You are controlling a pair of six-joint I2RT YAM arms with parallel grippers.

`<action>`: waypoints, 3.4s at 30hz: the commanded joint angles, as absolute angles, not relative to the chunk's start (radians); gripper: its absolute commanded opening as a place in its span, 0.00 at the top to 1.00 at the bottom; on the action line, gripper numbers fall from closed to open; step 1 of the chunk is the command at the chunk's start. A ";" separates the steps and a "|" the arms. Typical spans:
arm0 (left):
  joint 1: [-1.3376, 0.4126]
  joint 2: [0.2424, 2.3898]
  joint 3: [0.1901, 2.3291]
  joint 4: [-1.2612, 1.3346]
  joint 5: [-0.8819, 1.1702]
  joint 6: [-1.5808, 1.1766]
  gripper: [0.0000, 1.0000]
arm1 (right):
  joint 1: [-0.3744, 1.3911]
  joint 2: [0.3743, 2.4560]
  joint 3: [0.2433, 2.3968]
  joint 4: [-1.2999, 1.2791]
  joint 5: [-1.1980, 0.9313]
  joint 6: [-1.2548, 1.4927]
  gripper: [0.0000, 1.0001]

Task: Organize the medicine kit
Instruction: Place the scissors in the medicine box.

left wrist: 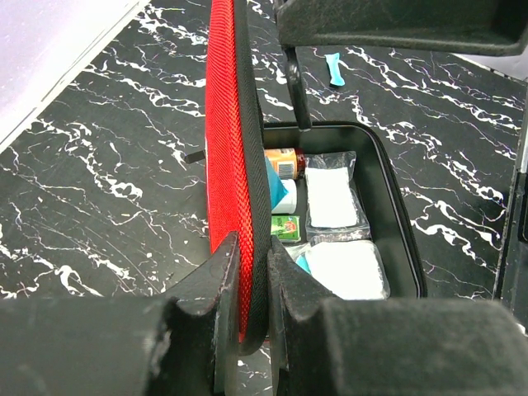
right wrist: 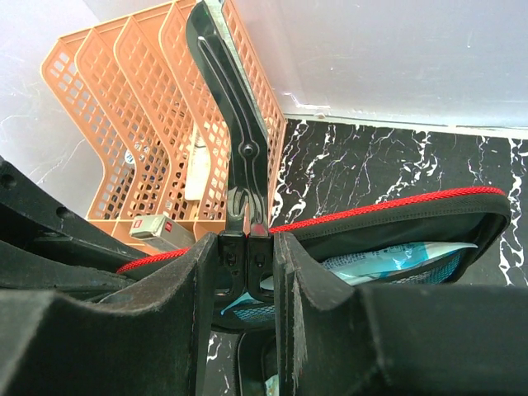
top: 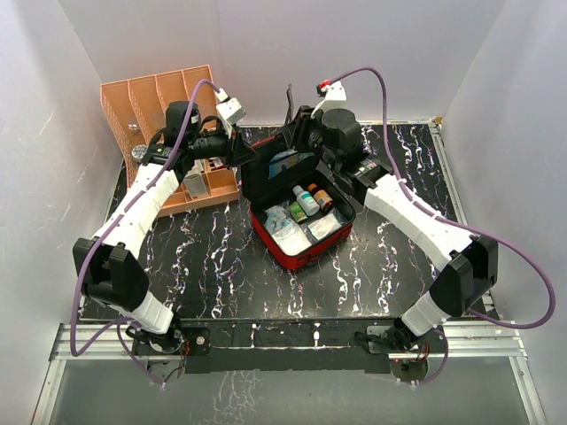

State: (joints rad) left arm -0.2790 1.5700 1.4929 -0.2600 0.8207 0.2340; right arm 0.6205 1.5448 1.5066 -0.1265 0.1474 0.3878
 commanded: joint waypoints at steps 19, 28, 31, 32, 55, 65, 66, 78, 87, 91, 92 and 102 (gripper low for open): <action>-0.261 1.630 1.513 -0.342 0.742 0.251 1.00 | 0.621 1.598 1.469 0.104 0.136 0.278 1.00; -0.260 1.626 1.521 -0.366 0.759 0.257 1.00 | 0.620 1.648 1.468 0.159 0.128 0.241 1.00; -0.259 1.623 1.523 -0.373 0.768 0.261 1.00 | 0.619 1.658 1.468 0.174 0.128 0.231 1.00; -0.261 1.622 1.523 -0.376 0.770 0.262 1.00 | 0.619 1.659 1.468 0.178 0.128 0.228 1.00; -0.261 1.596 1.531 -0.405 0.814 0.264 1.00 | 0.619 1.717 1.312 0.348 -0.040 0.218 1.00; -0.260 1.598 1.537 -0.411 0.816 0.267 1.00 | 0.620 1.735 1.380 0.148 -0.066 0.201 1.00; -0.261 1.598 1.538 -0.413 0.818 0.268 1.00 | 0.620 1.735 1.377 0.142 -0.065 0.202 0.94; -0.260 1.598 1.532 -0.416 0.822 0.269 1.00 | 0.619 1.650 1.350 0.137 0.000 0.195 0.51; -0.261 1.600 1.531 -0.418 0.828 0.268 1.00 | 0.620 1.610 1.344 0.174 0.072 0.166 0.49; -0.260 1.601 1.532 -0.424 0.831 0.273 1.00 | 0.620 1.625 1.363 0.180 0.077 0.147 0.50; -0.261 1.600 1.533 -0.425 0.833 0.273 1.00 | 0.619 1.629 1.365 0.186 0.075 0.146 0.50; -0.261 1.594 1.531 -0.455 0.846 0.284 1.00 | 0.619 1.665 1.373 0.248 0.068 0.149 0.76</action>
